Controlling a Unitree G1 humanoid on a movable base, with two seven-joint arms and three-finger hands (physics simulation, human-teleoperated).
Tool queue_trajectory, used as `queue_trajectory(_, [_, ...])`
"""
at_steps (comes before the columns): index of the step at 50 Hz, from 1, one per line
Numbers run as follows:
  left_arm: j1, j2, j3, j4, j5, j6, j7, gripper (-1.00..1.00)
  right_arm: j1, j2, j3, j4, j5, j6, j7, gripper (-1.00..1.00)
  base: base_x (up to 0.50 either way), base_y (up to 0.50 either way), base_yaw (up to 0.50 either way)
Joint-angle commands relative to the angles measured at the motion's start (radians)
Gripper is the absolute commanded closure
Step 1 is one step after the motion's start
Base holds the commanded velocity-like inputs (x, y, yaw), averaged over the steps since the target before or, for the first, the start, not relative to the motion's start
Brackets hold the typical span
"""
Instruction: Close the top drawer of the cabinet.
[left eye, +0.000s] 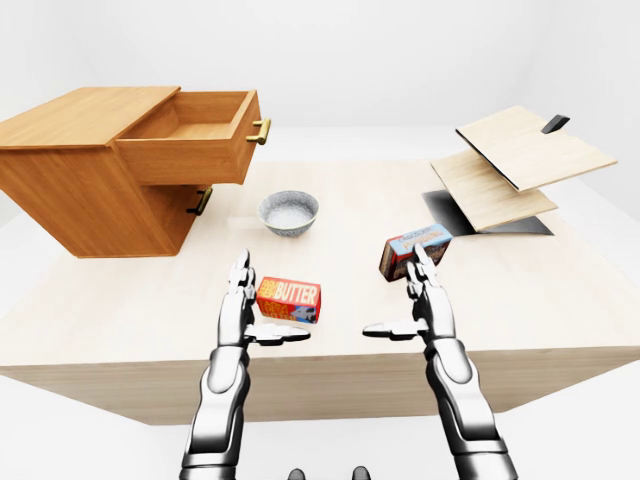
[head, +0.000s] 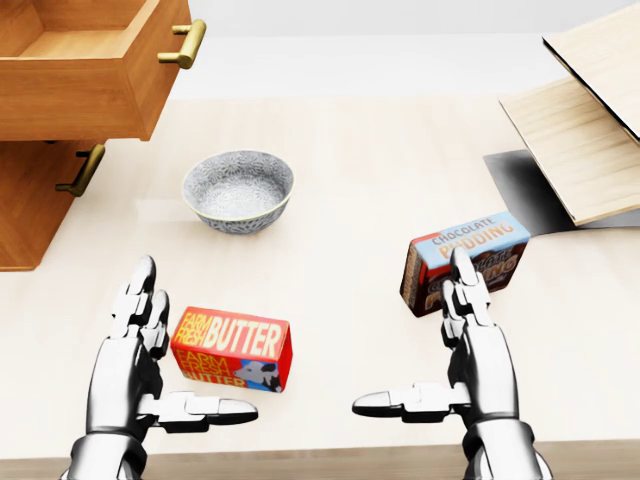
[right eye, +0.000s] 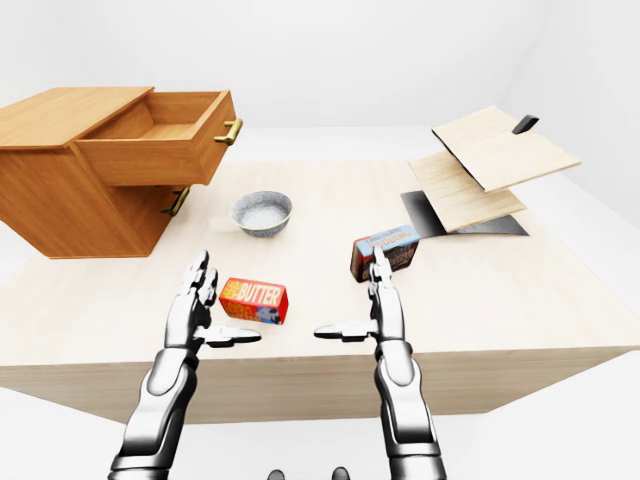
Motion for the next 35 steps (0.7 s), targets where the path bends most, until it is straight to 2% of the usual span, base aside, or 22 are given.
queue_trajectory(1, [-0.004,0.011,0.018,0.002,-0.005,-0.006,-0.03,-1.0,-0.001,-0.019,-0.036,-0.024,0.018,-0.007,0.027,-1.0,0.0,0.0,0.0])
queue_trajectory(6, [-0.013,0.011,0.016,-0.004,0.004,0.005,-0.032,-1.0,-0.001,-0.025,-0.047,-0.028,0.013,-0.011,0.041,-1.0,0.0,0.0,0.0])
queue_trajectory(14, [-0.037,0.012,0.012,-0.005,0.019,0.014,-0.031,-1.0,-0.049,-0.027,-0.045,0.055,-0.009,-0.056,0.033,-1.0,0.0,0.0,0.0])
queue_trajectory(18, [-0.079,0.017,0.018,0.008,0.017,0.035,-0.035,-1.0,-0.065,-0.037,-0.055,0.061,-0.003,-0.058,0.039,-1.0,0.0,0.0,0.0])
queue_trajectory(20, [-0.103,0.02,0.025,0.008,0.002,0.063,-0.043,-1.0,-0.07,-0.042,-0.061,0.064,0.001,-0.059,0.043,-1.0,0.0,0.0,0.0])
queue_trajectory(22, [-0.125,0.025,0.029,0.014,0.001,0.063,-0.043,-1.0,-0.077,-0.046,-0.067,0.067,0.004,-0.055,0.046,-1.0,0.0,0.0,0.0])
queue_trajectory(24, [-0.137,0.027,0.03,0.011,-0.002,0.074,-0.046,-1.0,-0.089,-0.049,-0.072,0.086,0.006,-0.062,0.046,-1.0,0.0,0.0,0.0])
queue_trajectory(29, [-0.173,0.033,0.034,0.034,0.0,0.071,-0.051,-1.0,-0.134,-0.06,-0.082,0.131,0.011,-0.062,0.041,-1.0,0.0,0.0,0.0])
queue_trajectory(32, [-0.192,0.038,0.036,0.061,0.002,0.057,-0.054,-1.0,-0.154,-0.065,-0.083,0.143,0.012,-0.059,0.037,-1.0,0.0,0.0,0.0])
queue_trajectory(35, [-0.204,0.041,0.038,0.074,0.003,0.053,-0.055,-1.0,-0.167,-0.068,-0.082,0.148,0.011,-0.058,0.034,-1.0,0.0,0.0,0.0])
